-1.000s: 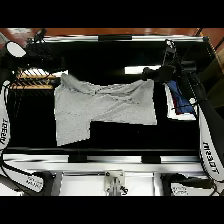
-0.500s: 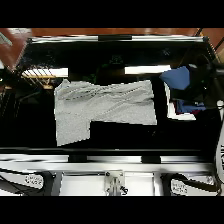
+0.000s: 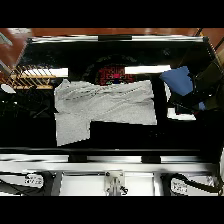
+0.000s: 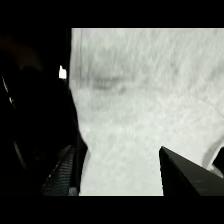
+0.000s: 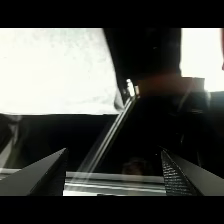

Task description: Fold the shirts.

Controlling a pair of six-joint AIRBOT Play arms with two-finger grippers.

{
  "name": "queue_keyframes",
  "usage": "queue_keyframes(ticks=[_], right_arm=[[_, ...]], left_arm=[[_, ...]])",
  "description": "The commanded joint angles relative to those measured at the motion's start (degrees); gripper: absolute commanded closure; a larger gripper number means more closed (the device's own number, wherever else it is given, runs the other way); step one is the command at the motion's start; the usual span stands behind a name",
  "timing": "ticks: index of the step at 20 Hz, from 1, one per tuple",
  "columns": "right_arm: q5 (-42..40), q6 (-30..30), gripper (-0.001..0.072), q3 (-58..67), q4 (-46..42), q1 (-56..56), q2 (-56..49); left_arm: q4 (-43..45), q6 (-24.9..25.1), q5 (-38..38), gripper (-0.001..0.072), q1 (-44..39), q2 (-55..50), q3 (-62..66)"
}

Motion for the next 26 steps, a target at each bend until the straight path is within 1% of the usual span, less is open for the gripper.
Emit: queue_keyframes(ticks=[1, 5, 6, 7, 8, 9, 10, 11, 12, 13, 14, 16, 18, 22, 24, 26], right_arm=[[0.6, 0.0, 0.0028, -0.2, 0.9, -0.2, 0.0], [1.0, 0.8, 0.0028, -0.2, -0.1, -0.2, 0.0], [1.6, 1.3, 0.0028, -0.5, -0.2, -0.2, 0.0], [1.8, 1.7, 0.0028, -1.5, -0.2, -0.2, 0.0], [2.0, 1.9, 0.0028, -3.4, 0.3, -0.2, 0.0], [1.9, 1.9, 0.0028, -5.6, 0.7, -0.2, 0.0], [2.0, 1.8, 0.0028, -7.9, 1.0, -0.2, 0.0], [2.7, 1.6, 0.0028, -10.3, 0.9, -0.2, 0.0], [3.9, 1.6, 0.0027, -12.2, 0.7, -0.2, 0.0], [5.5, 1.9, 0.0028, -13.6, 0.8, -0.2, 0.0], [7.6, 2.7, 0.0028, -14.6, 1.3, -0.1, 0.0], [12.0, 2.9, 0.0028, -16.0, 5.3, -0.1, 0.0], [14.7, 2.9, 0.0028, -17.2, 8.3, -0.1, 0.0], [15.7, 2.9, 0.0028, -20.5, 9.9, 0.4, 0.0], [17.9, 2.9, 0.0028, -22.1, 9.9, 3.0, 0.0], [21.4, 3.3, 0.0028, -22.7, 9.9, 6.4, -0.2]], left_arm=[[-1.0, 1.6, 8.6, 0.0112, -0.8, -0.6, -1.6], [-1.0, 2.1, 9.2, 0.0117, -1.6, -2.5, -1.6], [-1.0, 2.0, 9.2, 0.0167, -2.0, -3.0, -1.6], [-1.0, 1.9, 9.2, 0.0178, -2.5, -3.5, -1.6], [-1.0, 1.1, 9.2, 0.0226, -3.1, -4.1, -1.6], [-1.0, 0.3, 9.2, 0.0320, -3.7, -4.7, -1.6], [-1.0, 0.3, 9.2, 0.0331, -4.2, -5.0, -1.6], [-1.0, 0.3, 9.3, 0.0388, -4.6, -5.1, -1.6], [-1.0, 0.3, 9.2, 0.0528, -4.6, -5.0, -1.5], [-1.0, 0.3, 8.7, 0.0618, -4.6, -4.9, -1.1], [-1.0, 1.1, 7.9, 0.0677, -4.6, -4.9, -0.5], [-1.0, 1.6, 6.6, 0.0677, -4.6, -4.8, 1.1], [-1.0, 1.6, 6.2, 0.0677, -4.6, -4.6, 2.1], [-1.0, 1.6, 6.1, 0.0677, -4.6, -4.1, 2.2], [-1.5, 1.7, 6.0, 0.0677, -4.6, -4.0, 2.2], [-3.5, 3.5, 6.0, 0.0677, -4.6, -3.6, 2.2]])
